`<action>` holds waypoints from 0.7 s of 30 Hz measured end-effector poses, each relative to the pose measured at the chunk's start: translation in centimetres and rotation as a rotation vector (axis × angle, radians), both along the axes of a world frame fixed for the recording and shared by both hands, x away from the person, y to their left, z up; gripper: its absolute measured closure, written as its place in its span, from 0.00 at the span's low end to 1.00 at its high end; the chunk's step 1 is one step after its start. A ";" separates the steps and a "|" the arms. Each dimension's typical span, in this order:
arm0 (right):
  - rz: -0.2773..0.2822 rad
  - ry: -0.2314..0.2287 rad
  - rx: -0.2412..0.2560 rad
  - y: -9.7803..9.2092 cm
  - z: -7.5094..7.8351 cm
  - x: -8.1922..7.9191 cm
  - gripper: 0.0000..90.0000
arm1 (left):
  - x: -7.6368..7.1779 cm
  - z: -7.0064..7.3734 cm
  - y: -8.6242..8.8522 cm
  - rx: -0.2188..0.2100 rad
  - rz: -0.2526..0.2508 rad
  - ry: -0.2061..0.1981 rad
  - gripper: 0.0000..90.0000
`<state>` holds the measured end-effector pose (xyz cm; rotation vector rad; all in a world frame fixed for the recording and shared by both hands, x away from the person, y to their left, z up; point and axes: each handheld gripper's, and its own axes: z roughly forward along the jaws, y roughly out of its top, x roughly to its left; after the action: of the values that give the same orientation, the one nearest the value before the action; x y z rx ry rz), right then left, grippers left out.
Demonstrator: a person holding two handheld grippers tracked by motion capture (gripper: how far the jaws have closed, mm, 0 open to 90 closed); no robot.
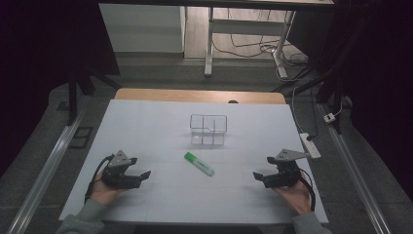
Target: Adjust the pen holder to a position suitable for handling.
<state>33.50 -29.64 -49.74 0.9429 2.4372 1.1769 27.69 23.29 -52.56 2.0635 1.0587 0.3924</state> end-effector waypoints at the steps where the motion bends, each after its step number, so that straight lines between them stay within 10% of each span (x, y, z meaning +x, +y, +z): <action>1: 0.000 0.000 0.000 0.0 0.0 0.0 0.14 | 0.0 0.0 0.0 -0.001 0.001 0.000 0.25; 21: 0.001 0.008 -0.022 0.5 0.0 0.0 0.15 | 0.1 0.0 -0.1 -0.019 -0.012 0.013 0.24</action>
<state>33.52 -29.16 -49.77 0.9426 2.4521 1.1463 27.77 23.19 -52.54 2.0570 1.0531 0.3621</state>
